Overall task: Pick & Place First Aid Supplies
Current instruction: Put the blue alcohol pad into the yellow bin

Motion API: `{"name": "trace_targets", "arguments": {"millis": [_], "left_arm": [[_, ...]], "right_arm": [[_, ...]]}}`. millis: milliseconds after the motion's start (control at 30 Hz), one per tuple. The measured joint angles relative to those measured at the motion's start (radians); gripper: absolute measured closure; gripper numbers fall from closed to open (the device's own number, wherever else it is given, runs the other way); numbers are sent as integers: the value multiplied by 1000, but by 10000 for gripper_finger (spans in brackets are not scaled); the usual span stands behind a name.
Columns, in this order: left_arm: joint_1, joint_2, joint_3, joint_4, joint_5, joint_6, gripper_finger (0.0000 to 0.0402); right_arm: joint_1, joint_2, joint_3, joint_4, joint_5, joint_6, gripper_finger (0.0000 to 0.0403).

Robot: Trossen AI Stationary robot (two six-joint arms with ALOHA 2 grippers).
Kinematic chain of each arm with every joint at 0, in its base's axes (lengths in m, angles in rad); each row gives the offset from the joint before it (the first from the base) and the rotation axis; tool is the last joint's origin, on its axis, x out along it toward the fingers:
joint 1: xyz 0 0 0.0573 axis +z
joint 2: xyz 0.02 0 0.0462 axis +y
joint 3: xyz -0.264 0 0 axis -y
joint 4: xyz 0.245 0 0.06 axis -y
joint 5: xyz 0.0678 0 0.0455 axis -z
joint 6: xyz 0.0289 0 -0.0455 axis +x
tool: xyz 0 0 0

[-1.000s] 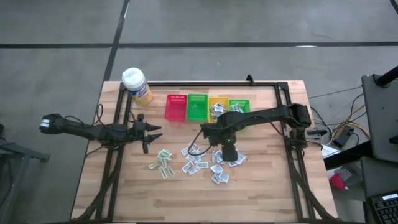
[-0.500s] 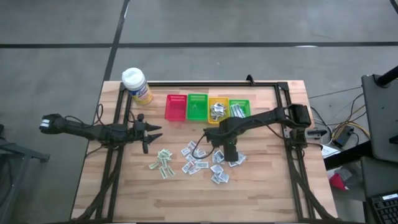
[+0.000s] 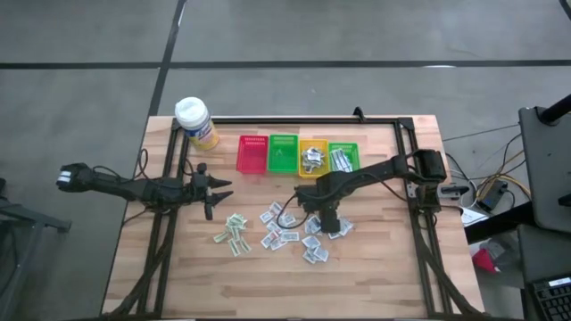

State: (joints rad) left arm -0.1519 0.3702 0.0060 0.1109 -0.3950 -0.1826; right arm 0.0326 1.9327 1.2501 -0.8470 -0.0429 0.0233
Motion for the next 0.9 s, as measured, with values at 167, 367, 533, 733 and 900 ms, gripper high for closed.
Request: {"name": "trace_targets", "arguments": {"millis": [167, 367, 533, 733, 900], "left_arm": [[0, 0, 0, 0, 0, -1, 243], [0, 0, 0, 0, 0, -3, 243], [0, 0, 0, 0, 0, -8, 243], [0, 0, 0, 0, 0, -9, 243], [0, 0, 0, 1, 0, -9, 243]], "right_arm": [[0, -3, -38, 35, 49, 7, 286], [0, -6, -63, 55, 53, 9, 305], [0, -4, -57, 54, 55, 11, 324], [-1, -1, -36, 43, 58, 3, 345], [-1, 1, -25, 49, 58, 1, 356]]}}
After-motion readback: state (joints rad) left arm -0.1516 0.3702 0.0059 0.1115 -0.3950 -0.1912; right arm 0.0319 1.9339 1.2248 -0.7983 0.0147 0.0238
